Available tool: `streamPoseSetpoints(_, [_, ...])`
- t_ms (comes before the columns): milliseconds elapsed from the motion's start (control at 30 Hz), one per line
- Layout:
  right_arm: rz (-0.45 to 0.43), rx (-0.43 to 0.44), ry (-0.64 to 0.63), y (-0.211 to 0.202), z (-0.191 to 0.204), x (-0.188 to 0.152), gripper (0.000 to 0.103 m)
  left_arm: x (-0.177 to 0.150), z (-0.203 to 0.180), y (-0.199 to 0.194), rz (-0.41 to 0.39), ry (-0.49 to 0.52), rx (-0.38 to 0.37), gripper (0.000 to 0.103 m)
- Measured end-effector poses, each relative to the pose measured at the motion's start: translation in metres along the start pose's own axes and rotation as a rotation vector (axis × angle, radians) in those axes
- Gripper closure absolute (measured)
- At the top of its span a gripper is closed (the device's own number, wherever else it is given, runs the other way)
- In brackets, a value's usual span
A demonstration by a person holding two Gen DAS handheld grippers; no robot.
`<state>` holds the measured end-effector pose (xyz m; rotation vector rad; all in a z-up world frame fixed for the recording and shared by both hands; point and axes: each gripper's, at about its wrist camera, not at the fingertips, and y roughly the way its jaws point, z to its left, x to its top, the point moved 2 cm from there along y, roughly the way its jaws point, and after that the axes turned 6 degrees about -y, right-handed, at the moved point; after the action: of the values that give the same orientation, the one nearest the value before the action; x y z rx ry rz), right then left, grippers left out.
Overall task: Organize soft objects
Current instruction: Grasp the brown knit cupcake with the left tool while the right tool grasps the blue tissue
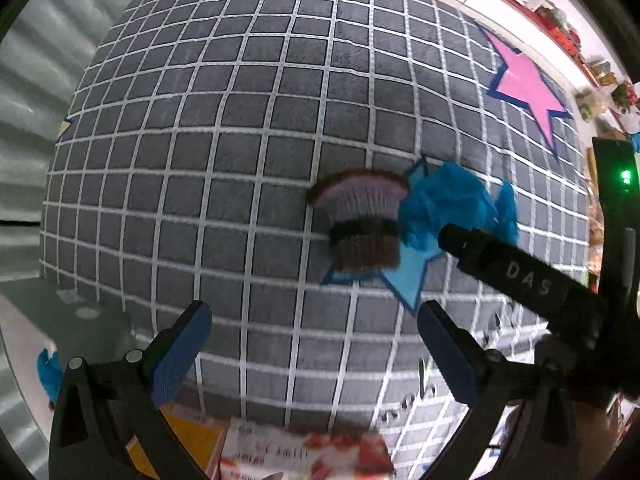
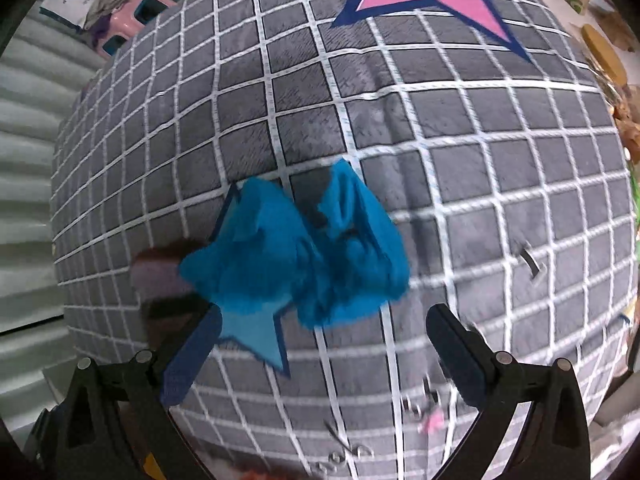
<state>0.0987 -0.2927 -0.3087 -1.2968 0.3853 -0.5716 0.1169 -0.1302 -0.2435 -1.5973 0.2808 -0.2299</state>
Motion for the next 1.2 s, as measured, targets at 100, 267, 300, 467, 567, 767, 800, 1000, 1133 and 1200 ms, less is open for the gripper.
streamPoseSetpoints(100, [0.012,0.004,-0.002,0.014,0.0,0.01,0.0,0.009,-0.001,0.011,0.001,0.002,0.024,0.0])
streamPoseSetpoints(267, [0.013,-0.02,-0.046,0.025,0.007,0.024,0.0,0.019,0.0,0.027,0.015,0.0,0.06,0.0])
streamPoseSetpoints(300, [0.02,-0.028,-0.058,0.026,0.009,0.026,0.0,0.021,0.001,0.029,0.015,-0.001,0.063,0.0])
streamPoseSetpoints(467, [0.015,-0.098,-0.143,0.022,0.021,0.026,0.034,0.024,-0.004,0.046,0.032,0.022,0.076,0.0])
streamPoseSetpoints(567, [0.018,-0.063,-0.166,0.013,0.026,0.024,0.053,0.026,-0.011,0.054,0.033,0.025,0.077,0.0])
streamPoseSetpoints(767, [0.03,0.041,-0.055,-0.008,-0.015,0.013,0.061,0.024,-0.044,0.085,0.067,0.039,0.101,0.0])
streamPoseSetpoints(800, [0.03,0.046,-0.051,-0.012,-0.021,0.009,0.061,0.023,-0.047,0.09,0.075,0.041,0.104,0.0])
streamPoseSetpoints(1000, [0.026,0.077,-0.025,-0.032,-0.038,-0.019,0.061,0.018,-0.052,0.123,0.145,0.017,0.088,0.0])
streamPoseSetpoints(1133, [0.021,0.096,-0.024,-0.039,-0.045,-0.032,0.061,0.016,-0.046,0.131,0.203,-0.008,0.069,0.0])
streamPoseSetpoints(1200, [0.026,0.09,-0.035,-0.036,-0.049,-0.032,0.058,0.022,-0.042,0.134,0.21,0.007,0.069,0.001])
